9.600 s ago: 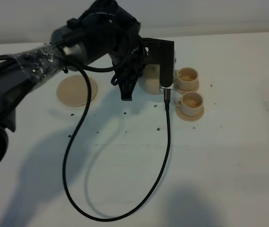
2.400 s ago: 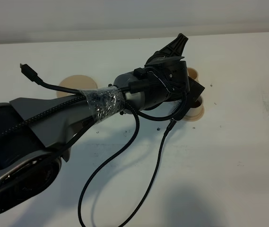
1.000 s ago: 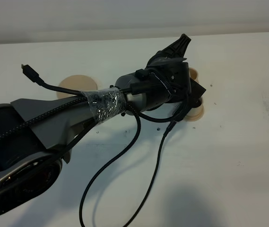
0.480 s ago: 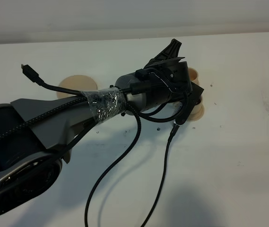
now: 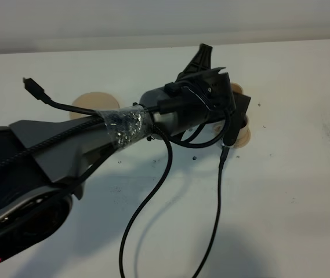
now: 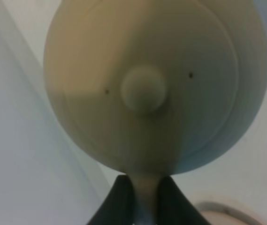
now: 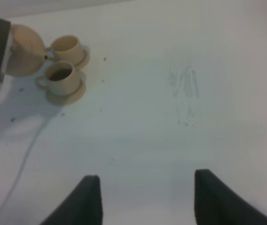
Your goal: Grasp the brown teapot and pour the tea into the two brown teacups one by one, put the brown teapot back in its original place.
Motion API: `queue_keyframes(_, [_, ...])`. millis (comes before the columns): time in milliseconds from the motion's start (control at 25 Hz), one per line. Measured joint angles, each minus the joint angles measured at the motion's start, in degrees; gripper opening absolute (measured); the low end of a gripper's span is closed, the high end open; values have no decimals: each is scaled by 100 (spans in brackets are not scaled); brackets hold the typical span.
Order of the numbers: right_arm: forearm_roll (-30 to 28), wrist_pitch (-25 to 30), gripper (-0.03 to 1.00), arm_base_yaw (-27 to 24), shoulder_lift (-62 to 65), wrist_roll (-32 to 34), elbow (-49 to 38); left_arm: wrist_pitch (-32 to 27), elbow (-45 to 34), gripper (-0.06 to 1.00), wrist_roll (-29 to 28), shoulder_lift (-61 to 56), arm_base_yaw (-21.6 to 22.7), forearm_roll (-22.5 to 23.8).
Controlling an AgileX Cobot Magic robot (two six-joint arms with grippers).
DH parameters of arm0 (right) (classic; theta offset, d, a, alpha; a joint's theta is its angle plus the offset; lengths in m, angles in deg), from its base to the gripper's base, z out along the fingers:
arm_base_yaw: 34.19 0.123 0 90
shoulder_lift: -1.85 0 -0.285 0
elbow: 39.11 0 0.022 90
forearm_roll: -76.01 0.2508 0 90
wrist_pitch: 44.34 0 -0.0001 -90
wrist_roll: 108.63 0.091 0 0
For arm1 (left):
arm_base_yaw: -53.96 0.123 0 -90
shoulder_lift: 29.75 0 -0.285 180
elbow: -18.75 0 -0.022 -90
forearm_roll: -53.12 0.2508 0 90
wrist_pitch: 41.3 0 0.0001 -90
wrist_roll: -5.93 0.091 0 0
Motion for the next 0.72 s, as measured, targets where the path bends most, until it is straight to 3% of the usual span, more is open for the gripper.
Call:
queue_keyframes(200, [0, 0, 47, 0, 0, 6, 0, -331, 0, 11, -134, -319, 0, -751])
queue_keyframes(560, [0, 0, 47, 0, 0, 6, 0, -1170, -20, 11, -90, -573, 488, -3141])
queue_keyframes(720, [0, 0, 47, 0, 0, 0, 0, -1117, -157, 11, -3, -573, 705, -3580])
